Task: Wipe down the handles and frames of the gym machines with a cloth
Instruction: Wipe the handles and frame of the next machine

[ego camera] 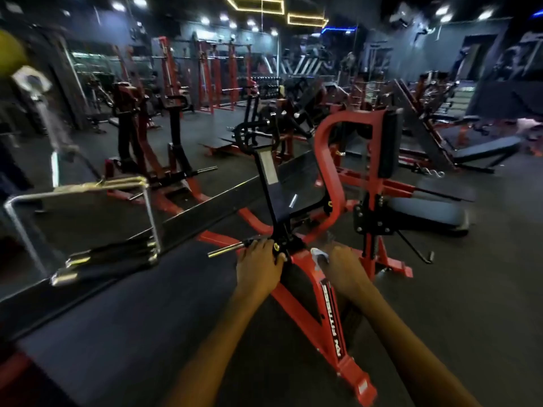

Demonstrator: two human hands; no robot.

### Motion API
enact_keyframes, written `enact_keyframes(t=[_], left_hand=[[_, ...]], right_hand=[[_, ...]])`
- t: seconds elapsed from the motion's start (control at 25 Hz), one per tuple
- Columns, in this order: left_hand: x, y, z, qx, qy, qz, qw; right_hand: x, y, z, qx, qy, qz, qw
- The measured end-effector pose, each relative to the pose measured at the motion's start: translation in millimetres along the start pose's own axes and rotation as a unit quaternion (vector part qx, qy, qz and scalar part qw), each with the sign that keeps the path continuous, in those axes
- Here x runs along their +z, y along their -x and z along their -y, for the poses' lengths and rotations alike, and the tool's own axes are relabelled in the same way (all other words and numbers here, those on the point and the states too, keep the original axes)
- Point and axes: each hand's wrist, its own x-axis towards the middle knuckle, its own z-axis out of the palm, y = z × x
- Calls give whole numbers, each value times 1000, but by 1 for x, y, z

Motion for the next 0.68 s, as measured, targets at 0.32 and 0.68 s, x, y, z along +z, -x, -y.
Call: enact_keyframes(t=[0.32,0.68], left_hand=[[39,-191,28,-62,-4,-14,998],[92,-415,75,-76,-42,1,996]], right_hand=[[71,-212,-59,-23,-54,22,998],[153,-448,-117,8,-154,80,985]])
